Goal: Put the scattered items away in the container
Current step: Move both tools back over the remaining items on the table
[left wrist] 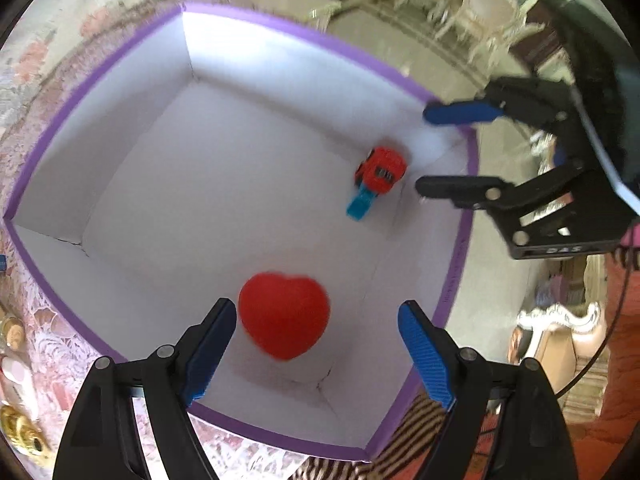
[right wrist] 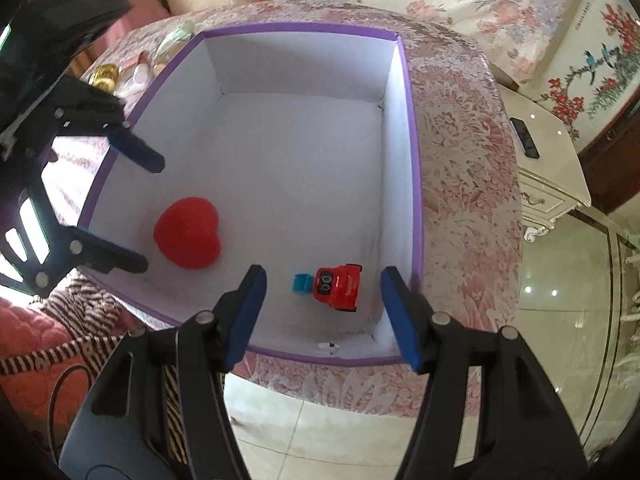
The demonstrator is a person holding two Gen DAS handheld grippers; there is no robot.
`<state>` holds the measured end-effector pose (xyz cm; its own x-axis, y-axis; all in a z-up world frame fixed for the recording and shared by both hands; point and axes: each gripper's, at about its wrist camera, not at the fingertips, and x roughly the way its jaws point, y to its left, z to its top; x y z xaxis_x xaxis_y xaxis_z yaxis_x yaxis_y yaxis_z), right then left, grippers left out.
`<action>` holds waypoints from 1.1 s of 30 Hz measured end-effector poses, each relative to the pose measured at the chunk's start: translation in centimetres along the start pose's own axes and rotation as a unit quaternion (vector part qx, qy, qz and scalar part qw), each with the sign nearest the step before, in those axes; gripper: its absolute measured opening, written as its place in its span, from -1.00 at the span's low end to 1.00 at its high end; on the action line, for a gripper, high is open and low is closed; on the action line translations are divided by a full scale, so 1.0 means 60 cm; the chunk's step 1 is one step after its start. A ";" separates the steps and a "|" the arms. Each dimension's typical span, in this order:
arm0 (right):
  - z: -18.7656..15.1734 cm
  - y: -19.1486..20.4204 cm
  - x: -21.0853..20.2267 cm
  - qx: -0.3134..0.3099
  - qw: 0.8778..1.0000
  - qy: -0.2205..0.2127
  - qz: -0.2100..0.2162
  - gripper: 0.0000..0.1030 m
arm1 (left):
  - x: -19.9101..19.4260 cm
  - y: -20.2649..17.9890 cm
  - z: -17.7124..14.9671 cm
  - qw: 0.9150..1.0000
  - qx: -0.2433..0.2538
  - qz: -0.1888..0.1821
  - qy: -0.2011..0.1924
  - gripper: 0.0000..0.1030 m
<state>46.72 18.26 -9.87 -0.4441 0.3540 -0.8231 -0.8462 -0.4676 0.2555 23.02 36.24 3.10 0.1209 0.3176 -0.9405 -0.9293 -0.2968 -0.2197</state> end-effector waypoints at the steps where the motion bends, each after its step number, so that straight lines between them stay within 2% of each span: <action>1: 0.002 0.004 -0.006 0.006 1.000 -0.009 -0.002 0.21 | -0.009 0.007 -0.004 1.000 -0.004 0.004 -0.018 0.62; 4: 0.008 0.017 -0.025 0.023 0.999 -0.037 -0.008 0.22 | -0.042 0.027 -0.012 0.997 -0.015 0.021 -0.067 0.62; 6: 0.015 0.039 -0.044 0.030 0.997 -0.063 -0.010 0.22 | -0.079 0.045 -0.045 0.993 -0.026 0.032 -0.108 0.61; 8: 0.025 0.069 -0.062 0.030 0.995 -0.095 -0.005 0.23 | -0.094 0.062 -0.030 0.988 -0.029 0.021 -0.152 0.61; 9: 0.029 0.086 -0.070 0.029 0.993 -0.112 -0.003 0.23 | -0.073 0.115 0.013 0.985 -0.035 0.029 -0.169 0.61; 10: 0.033 0.104 -0.078 0.030 0.992 -0.126 0.001 0.24 | -0.073 0.130 0.008 0.981 -0.043 0.044 -0.182 0.61; 11: 0.037 0.122 -0.085 0.031 0.989 -0.141 0.006 0.25 | -0.088 0.137 -0.014 0.977 -0.050 0.057 -0.200 0.61; 14: 0.052 0.179 -0.104 0.031 0.982 -0.185 0.014 0.25 | -0.119 0.160 -0.072 0.963 -0.067 0.066 -0.251 0.61; 15: 0.056 0.199 -0.110 0.030 0.980 -0.198 0.017 0.25 | -0.150 0.166 -0.093 0.958 -0.074 0.072 -0.267 0.61; 17: 0.069 0.238 -0.119 0.029 0.974 -0.222 0.031 0.28 | -0.151 0.182 -0.113 0.947 -0.087 0.098 -0.293 0.61; 20: 0.091 0.297 -0.116 0.023 0.967 -0.245 0.061 0.32 | -0.158 0.209 -0.160 0.935 -0.114 0.117 -0.316 0.61; 22: 0.106 0.339 -0.103 0.015 0.963 -0.256 0.078 0.34 | -0.139 0.233 -0.185 0.927 -0.135 0.122 -0.327 0.61; 28: 0.157 0.441 -0.026 0.003 0.959 -0.251 0.131 0.34 | -0.111 0.317 -0.267 0.903 -0.200 0.190 -0.328 0.61; 33: 0.206 0.513 0.063 -0.046 0.965 -0.234 0.110 0.34 | -0.106 0.401 -0.319 0.886 -0.248 0.226 -0.320 0.61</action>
<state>15.37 15.21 1.16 -0.7119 0.5553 -0.4298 -0.6967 -0.6351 0.3335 6.58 9.86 -1.15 -0.5945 0.4648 -0.6562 -0.5457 -0.8326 -0.0954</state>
